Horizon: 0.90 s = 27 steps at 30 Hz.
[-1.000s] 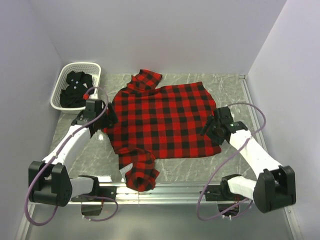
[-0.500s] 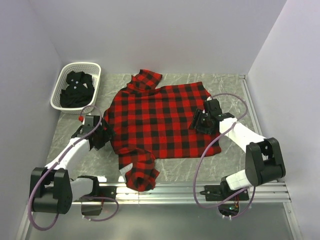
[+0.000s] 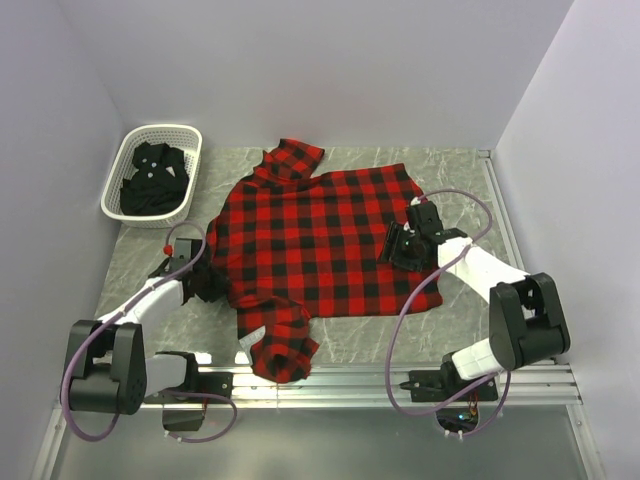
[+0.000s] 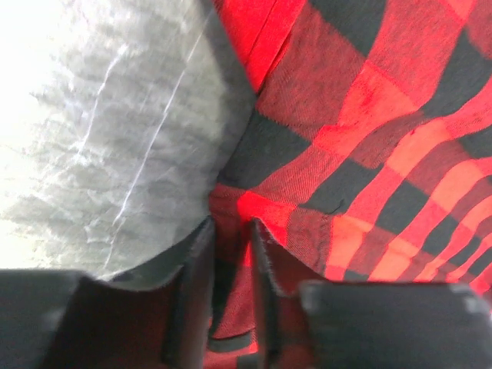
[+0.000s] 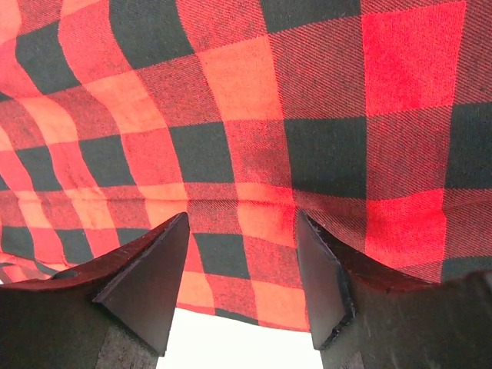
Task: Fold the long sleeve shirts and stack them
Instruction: Flatten the shirt out
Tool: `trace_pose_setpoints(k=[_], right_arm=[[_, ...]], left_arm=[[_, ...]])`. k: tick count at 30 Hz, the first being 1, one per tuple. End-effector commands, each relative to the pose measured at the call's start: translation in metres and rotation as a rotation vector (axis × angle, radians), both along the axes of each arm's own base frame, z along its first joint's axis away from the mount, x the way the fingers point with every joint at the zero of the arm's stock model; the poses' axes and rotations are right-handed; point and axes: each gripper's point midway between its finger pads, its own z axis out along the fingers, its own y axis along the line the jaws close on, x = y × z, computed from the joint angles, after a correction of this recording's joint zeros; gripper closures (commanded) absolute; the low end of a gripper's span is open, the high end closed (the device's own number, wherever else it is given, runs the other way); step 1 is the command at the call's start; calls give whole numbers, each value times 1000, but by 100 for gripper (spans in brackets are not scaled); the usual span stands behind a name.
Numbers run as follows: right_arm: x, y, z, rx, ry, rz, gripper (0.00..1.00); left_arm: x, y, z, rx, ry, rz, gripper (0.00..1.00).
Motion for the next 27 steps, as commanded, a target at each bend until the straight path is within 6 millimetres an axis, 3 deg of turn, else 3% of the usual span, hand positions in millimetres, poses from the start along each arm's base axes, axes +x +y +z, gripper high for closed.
trace_pose_setpoints(k=[1, 5, 13, 16, 18, 22, 24, 27], right_arm=[[3, -1, 14, 16, -62, 7, 35], [0, -5, 16, 13, -64, -1, 35], [-18, -24, 14, -25, -38, -75, 34], [-28, -43, 12, -53, -5, -175, 32], [-36, -59, 11, -65, 19, -256, 28], [-54, -89, 10, -111, 42, -399, 5], [-64, -96, 4, -109, 75, -439, 5], [-76, -106, -5, -99, 113, -504, 10]], left_arm=[[-12, -6, -7, -38, 45, -6, 72], [-23, -8, -9, -49, 81, -13, 99], [-37, -8, 5, -54, 91, -17, 96], [-37, -6, 9, -46, 92, -9, 87], [-37, -7, 10, -49, 87, -11, 71], [-39, -12, 14, -80, 79, -17, 40], [-40, -15, 17, -94, 70, -23, 27], [-41, -19, 17, -117, 68, -40, 18]])
